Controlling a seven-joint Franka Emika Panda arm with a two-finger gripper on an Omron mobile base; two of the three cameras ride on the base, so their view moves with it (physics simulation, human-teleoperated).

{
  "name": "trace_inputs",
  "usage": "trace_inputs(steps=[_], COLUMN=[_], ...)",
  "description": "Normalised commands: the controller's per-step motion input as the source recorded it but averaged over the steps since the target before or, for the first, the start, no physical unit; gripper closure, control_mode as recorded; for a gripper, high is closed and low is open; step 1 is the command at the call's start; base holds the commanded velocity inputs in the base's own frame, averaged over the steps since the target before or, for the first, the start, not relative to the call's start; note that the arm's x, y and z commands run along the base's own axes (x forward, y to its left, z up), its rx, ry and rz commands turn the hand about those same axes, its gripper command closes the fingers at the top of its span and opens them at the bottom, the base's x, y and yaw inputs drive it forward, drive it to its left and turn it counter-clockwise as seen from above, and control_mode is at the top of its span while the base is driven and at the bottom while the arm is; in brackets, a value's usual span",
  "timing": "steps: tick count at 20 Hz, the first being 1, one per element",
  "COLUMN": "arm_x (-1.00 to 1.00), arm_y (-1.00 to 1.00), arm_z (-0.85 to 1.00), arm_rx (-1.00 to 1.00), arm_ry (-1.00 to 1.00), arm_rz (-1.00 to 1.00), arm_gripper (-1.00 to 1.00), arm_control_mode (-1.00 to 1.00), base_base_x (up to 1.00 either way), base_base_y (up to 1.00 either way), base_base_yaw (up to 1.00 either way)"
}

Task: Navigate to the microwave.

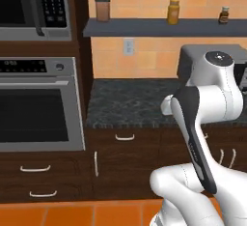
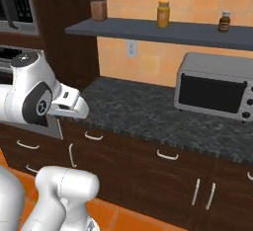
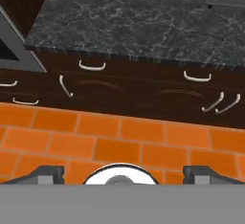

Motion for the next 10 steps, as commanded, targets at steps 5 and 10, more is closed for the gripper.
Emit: trace_inputs(steps=[5, 10], arm_x=[0.0, 0.0], arm_y=[0.0, 0.0], arm_z=[0.0, 0.0], arm_rx=[0.0, 0.0], arm_ry=[0.0, 0.0], arm_rz=[0.0, 0.0], arm_gripper=[-1.0, -1.0], arm_control_mode=[1.0, 1.0], base_base_x=[0.0, 0.0], base_base_y=[1.0, 1.0], base_base_yaw=[0.0, -0.04])
